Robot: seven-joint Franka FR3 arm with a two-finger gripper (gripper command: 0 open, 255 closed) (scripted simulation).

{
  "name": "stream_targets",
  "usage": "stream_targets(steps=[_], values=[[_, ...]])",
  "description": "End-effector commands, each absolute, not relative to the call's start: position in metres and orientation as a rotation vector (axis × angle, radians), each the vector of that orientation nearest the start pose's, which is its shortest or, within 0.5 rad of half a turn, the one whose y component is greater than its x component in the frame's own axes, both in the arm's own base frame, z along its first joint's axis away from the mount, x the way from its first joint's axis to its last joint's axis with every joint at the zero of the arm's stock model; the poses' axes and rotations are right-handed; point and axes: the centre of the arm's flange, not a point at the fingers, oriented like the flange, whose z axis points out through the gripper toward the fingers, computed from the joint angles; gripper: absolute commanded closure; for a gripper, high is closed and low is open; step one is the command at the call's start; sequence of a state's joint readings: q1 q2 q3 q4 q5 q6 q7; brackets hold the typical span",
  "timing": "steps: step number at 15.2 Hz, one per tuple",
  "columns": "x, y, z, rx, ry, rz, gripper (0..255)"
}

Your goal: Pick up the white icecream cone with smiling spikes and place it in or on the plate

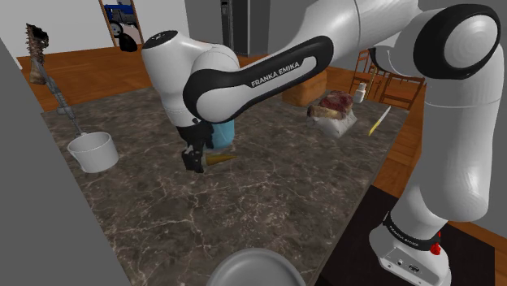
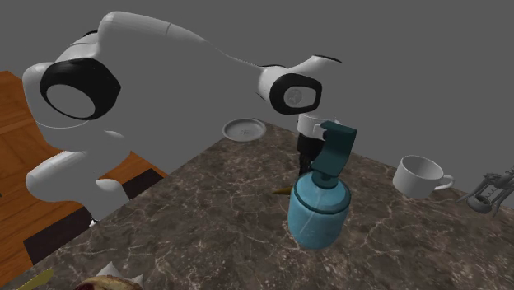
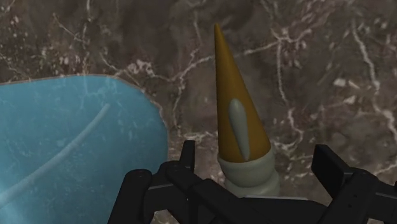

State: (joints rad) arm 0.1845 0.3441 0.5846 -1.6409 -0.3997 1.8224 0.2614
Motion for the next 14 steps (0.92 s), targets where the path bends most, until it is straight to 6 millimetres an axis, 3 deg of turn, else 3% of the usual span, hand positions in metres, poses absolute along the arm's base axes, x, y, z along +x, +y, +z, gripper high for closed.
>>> stream_targets(steps=[1,10,14], values=[[0.507,0.389,0.434,-3.207,-1.002,-0.009,255],[0.506,0.389,0.434,-3.207,-1.002,-0.009,255],[0.506,0.389,0.455,-3.207,-1.002,-0.009,255]])
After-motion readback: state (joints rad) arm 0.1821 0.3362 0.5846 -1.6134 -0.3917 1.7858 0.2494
